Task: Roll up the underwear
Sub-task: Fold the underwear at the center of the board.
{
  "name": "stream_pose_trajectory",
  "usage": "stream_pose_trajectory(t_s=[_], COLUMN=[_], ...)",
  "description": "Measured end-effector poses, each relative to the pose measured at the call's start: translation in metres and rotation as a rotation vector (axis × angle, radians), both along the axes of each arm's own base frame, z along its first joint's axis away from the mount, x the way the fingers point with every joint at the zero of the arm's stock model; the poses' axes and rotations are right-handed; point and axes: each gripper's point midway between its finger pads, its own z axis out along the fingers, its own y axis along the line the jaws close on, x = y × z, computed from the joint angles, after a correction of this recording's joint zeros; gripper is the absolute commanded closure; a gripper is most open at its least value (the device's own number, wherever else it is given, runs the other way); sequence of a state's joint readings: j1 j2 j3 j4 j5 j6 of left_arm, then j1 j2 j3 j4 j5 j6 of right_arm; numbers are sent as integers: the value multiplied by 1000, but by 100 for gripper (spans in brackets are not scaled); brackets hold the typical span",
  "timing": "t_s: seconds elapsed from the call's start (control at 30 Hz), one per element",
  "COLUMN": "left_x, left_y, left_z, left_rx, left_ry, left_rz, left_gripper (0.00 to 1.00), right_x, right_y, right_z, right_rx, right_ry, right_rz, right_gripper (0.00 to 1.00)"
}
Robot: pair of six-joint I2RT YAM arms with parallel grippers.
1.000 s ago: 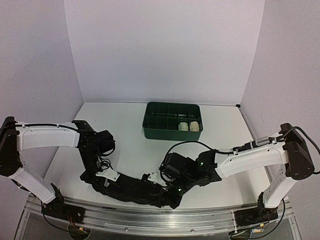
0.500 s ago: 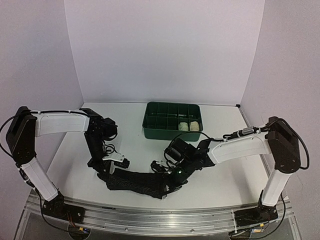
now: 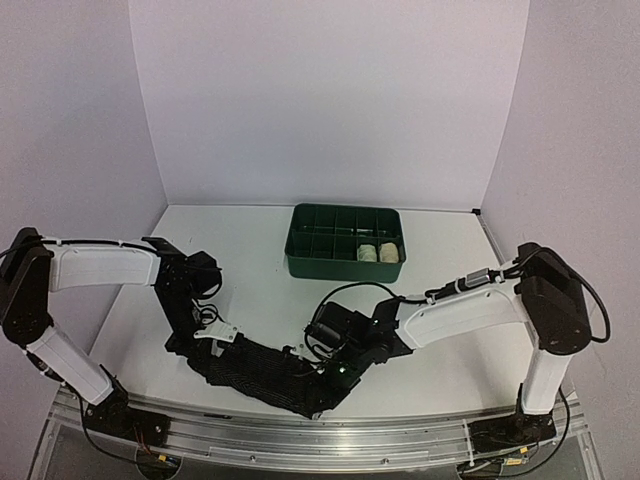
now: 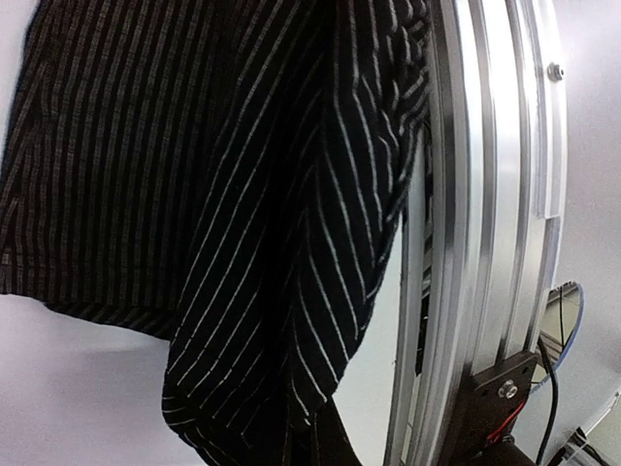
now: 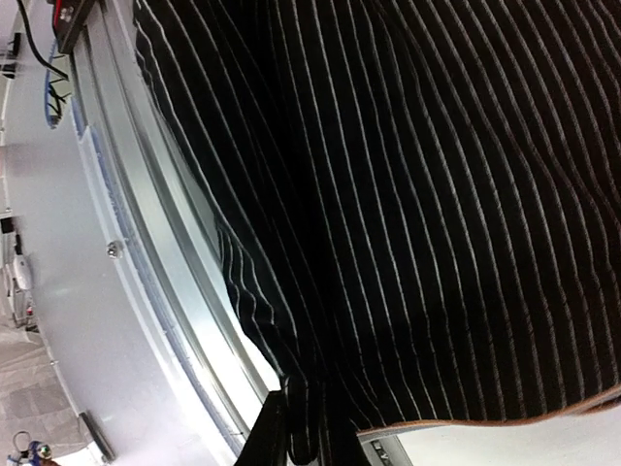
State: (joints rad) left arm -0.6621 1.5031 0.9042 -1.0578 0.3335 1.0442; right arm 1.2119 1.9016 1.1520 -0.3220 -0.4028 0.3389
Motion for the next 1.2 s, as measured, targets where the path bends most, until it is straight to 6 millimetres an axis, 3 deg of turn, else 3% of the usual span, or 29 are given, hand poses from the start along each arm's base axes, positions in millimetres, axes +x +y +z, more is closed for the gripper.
stream_pose_trajectory(t_s=[0.03,0.13,0.33,0.4,0.5,0.63,0.77,1.0,1.2], left_x=[-4,-8,-3,-2,-2,-2,-1,7,9], left_y=[4,8,0,-1,-1,-1,-7,-22,-35], left_z=[-3,-2,1,1,1,1,10,25,41], left_rx=[2,-7,-42,-45,-46,-45,-64,-108,-126], left_ry=[-5,-29,-83,-89,-92,-89,-75,-68,7], left_rz=[-2,-7,-24,-28,-31,-31,-26,-8,21], left_gripper=[100,100,100,100,100,100,100,100,100], right_x=[-1,-5,2,10,27,66,88,78,72], right_y=[0,-2,9,12,13,10,9,13,19], right_z=[-1,-4,17,36,62,75,50,-20,-30], right_rx=[-6,-25,9,49,89,70,-10,-125,-81], right_ry=[-12,-40,-107,-157,-233,-349,-357,-242,-152], right_rz=[5,23,45,33,-21,-165,-259,-267,-282], right_gripper=[64,56,54,62,88,99,100,100,100])
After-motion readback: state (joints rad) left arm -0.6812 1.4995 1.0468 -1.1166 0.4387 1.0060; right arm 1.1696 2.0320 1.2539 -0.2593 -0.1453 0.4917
